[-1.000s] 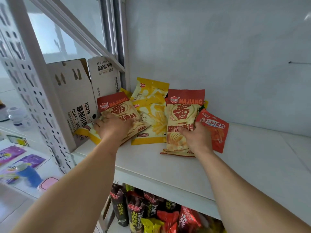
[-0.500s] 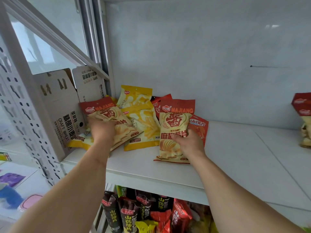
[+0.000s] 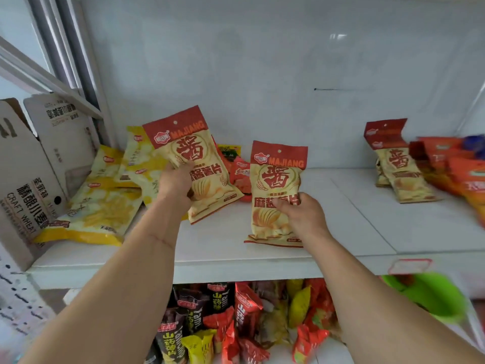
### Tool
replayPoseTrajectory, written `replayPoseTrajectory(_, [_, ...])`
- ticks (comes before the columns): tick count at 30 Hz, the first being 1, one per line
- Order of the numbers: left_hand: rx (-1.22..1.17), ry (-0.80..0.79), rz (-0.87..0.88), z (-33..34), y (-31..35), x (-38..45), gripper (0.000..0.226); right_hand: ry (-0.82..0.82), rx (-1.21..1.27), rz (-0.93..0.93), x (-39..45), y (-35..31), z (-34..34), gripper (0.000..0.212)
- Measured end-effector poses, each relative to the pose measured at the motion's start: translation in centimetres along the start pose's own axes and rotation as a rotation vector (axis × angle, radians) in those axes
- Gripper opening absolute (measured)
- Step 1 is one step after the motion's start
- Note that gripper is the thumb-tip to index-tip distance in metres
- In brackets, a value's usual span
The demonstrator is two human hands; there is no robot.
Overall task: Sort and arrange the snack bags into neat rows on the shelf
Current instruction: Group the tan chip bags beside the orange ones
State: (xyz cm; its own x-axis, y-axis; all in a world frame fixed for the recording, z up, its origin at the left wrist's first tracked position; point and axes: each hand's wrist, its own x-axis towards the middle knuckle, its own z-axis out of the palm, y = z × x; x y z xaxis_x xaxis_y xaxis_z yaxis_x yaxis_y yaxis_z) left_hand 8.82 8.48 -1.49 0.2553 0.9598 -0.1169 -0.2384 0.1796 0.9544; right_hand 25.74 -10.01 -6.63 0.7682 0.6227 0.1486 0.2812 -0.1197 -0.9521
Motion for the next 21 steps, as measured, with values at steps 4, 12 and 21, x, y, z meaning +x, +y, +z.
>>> replayPoseTrajectory(4, [0.024,-0.153,-0.036,6.3,-2.5,-2.4,0.021,0.108,-0.016,0.015,-0.6,1.2,-6.2,0.021])
replayPoseTrajectory(12, [0.117,-0.367,-0.195,21.0,-9.1,-8.1,0.017,0.287,-0.020,0.024,-0.4,4.7,-20.8,0.019])
replayPoseTrajectory(21, [0.109,-0.425,-0.292,36.5,-15.1,-13.7,0.014,0.325,-0.061,0.010,2.9,9.3,-36.3,0.019])
